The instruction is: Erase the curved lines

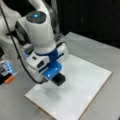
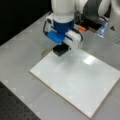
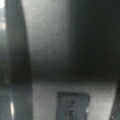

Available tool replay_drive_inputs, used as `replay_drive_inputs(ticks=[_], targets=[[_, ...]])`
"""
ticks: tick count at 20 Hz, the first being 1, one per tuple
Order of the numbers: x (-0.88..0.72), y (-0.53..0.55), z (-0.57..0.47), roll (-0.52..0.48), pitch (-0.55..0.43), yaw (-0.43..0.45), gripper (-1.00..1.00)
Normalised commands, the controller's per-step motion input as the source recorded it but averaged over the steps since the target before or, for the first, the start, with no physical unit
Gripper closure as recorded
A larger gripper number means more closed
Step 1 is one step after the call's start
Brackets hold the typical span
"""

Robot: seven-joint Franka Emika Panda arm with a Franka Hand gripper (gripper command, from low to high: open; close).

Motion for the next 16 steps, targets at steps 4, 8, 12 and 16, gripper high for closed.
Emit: replay_drive_inputs(ticks=[4, 8, 12, 16], targets=[[0.23, -0.54, 0.03, -0.086, 0.110, 0.306, 1.00], [0.30, -0.61, 0.04, -0.081, 0.110, 0.299, 1.00], [0.32, -0.61, 0.05, -0.064, 0.127, 0.254, 1.00], [0.34, -0.53, 0.01, -0.039, 0.129, 0.221, 1.00]])
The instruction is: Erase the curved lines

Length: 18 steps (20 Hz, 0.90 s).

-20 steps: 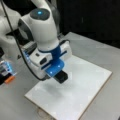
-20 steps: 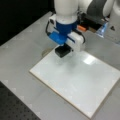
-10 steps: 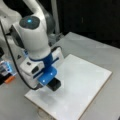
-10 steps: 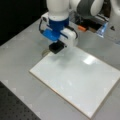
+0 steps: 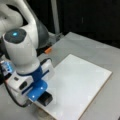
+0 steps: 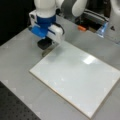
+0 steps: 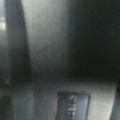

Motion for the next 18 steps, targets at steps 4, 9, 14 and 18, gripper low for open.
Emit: replay_drive_inputs(ticks=[4, 9, 14, 18], targets=[[0.33, -0.35, -0.09, 0.009, 0.102, 0.159, 1.00], [0.26, -0.16, -0.12, 0.055, 0.048, 0.095, 1.00], [0.20, -0.11, -0.08, 0.087, 0.000, 0.082, 1.00], [0.10, -0.11, -0.01, 0.124, 0.005, 0.073, 1.00]])
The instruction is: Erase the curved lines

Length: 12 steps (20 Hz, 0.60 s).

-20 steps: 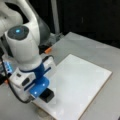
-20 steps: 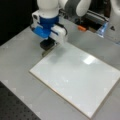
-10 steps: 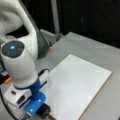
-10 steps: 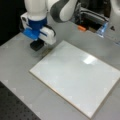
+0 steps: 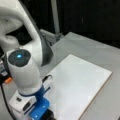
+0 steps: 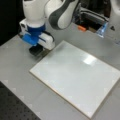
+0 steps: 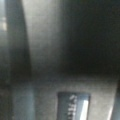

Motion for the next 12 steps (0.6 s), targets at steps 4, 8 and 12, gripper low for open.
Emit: replay_drive_inputs(ticks=[4, 8, 12], targets=[[0.04, -0.10, -0.03, 0.168, 0.003, 0.049, 1.00], [-0.01, -0.06, -0.08, 0.206, 0.016, -0.009, 1.00], [-0.05, -0.01, -0.11, 0.224, 0.015, -0.053, 1.00]])
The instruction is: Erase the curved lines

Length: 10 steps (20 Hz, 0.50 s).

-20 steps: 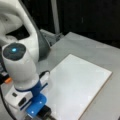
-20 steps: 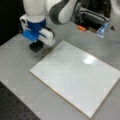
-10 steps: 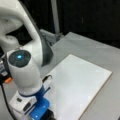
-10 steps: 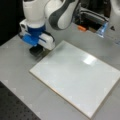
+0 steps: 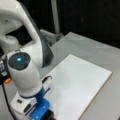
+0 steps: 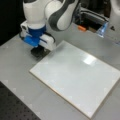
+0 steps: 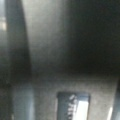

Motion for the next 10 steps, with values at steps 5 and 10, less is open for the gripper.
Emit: replay_drive_inputs(ticks=[5, 10], targets=[[-0.05, 0.03, -0.13, 0.208, 0.003, -0.033, 1.00], [0.00, 0.01, -0.12, 0.175, -0.027, 0.002, 1.00]])
